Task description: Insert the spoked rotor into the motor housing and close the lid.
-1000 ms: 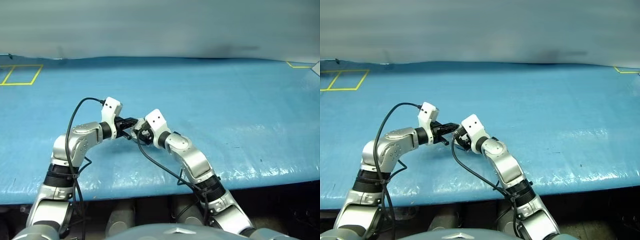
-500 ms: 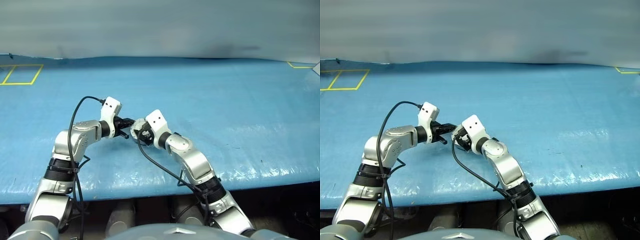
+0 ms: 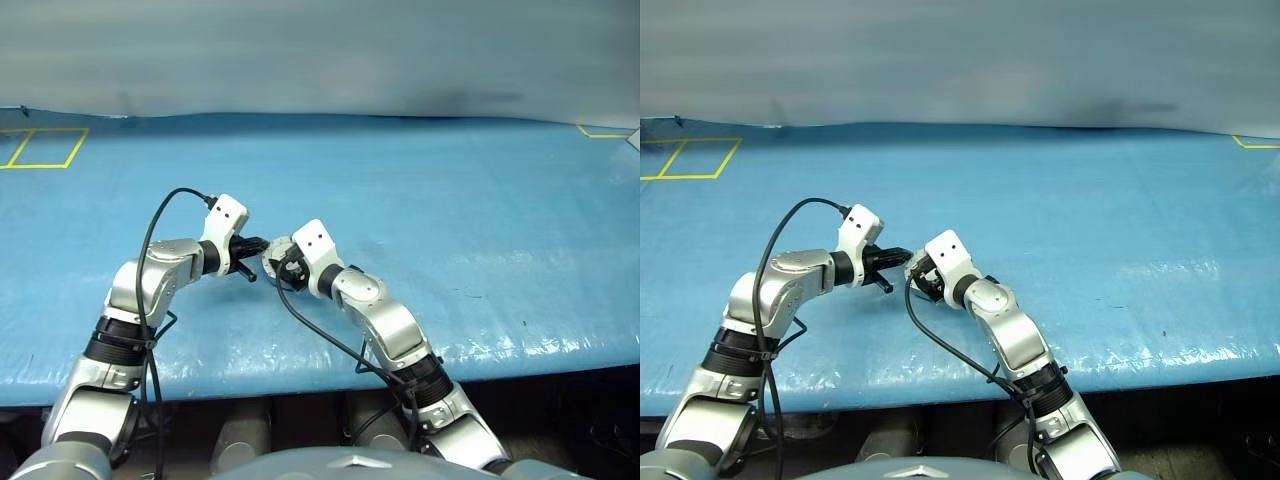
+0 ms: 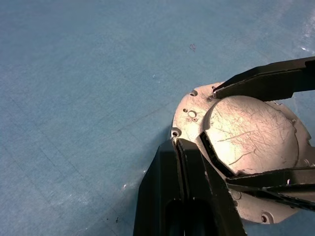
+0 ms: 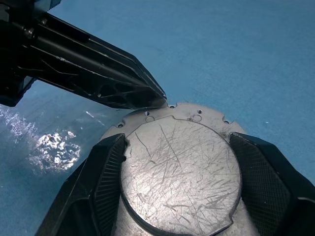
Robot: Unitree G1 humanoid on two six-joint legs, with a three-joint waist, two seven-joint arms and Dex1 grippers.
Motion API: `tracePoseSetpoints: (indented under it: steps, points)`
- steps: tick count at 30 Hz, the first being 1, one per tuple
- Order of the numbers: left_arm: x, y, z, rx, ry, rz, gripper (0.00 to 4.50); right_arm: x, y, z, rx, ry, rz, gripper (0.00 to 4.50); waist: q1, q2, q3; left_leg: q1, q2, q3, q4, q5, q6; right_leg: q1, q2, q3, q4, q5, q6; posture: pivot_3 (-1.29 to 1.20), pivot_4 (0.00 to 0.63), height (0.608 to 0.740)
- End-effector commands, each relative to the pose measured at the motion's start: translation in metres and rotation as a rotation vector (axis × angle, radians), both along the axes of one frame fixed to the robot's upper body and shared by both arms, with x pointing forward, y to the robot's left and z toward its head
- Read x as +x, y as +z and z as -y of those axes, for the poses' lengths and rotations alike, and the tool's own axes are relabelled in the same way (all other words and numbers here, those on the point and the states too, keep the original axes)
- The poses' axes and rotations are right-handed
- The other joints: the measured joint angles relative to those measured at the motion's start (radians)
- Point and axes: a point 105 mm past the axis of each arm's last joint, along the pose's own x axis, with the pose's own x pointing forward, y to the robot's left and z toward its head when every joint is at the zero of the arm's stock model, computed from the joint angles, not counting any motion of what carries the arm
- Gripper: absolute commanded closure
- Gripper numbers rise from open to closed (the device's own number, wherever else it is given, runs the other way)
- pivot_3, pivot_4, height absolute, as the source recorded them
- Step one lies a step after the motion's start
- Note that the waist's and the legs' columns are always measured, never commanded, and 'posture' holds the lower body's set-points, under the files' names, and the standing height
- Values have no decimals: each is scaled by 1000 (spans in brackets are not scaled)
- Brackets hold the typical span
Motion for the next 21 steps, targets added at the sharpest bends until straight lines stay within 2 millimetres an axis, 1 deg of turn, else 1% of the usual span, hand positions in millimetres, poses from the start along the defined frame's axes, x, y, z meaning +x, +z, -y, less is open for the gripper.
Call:
tracePoseSetpoints:
  steps: [1, 14, 21]
  points:
    - [6, 17, 0, -4, 10, 86, 4500, -9, -31, 5, -53, -9, -123, 1454, -1, 0, 0, 0, 0, 0, 0, 0, 0, 0, 0, 0, 0, 0, 0, 0, 150, 740]
    - [-12, 0, 15, -14, -92, -5, 4500, -9, -31, 6, -64, -8, -124, 1454, -4, 0, 0, 0, 0, 0, 0, 0, 0, 0, 0, 0, 0, 0, 0, 0, 150, 740]
    - [-18, -16, 16, 9, -100, -77, 4500, -10, -32, 6, -65, -4, -128, 1454, -1, 0, 0, 0, 0, 0, 0, 0, 0, 0, 0, 0, 0, 0, 0, 0, 150, 740]
